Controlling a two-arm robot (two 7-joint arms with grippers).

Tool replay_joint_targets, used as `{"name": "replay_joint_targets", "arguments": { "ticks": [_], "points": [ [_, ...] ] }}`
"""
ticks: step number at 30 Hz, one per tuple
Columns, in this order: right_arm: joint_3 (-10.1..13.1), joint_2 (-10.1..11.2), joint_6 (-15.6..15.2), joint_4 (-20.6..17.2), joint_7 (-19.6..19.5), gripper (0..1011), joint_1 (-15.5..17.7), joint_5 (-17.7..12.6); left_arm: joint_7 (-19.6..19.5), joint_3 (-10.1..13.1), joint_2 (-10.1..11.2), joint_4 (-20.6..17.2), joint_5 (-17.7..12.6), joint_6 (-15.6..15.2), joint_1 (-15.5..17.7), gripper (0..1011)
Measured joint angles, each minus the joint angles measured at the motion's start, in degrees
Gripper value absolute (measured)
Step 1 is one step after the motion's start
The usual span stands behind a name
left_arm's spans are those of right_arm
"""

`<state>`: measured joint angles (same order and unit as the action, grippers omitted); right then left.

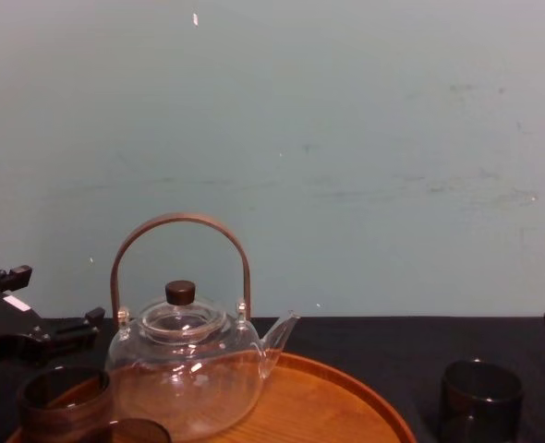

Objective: Pick up the glass from the table and place it on the tray.

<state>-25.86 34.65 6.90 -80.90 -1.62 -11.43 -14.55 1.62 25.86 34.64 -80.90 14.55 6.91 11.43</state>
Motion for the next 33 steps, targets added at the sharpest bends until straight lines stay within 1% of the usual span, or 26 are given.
{"name": "replay_joint_targets", "arguments": {
  "ticks": [33],
  "points": [
    [0.0,0.0,0.0,0.0,0.0,1004,0.0,0.0,0.0,0.0,0.0,0.0,0.0,0.0,0.0,1001]
  ]
}}
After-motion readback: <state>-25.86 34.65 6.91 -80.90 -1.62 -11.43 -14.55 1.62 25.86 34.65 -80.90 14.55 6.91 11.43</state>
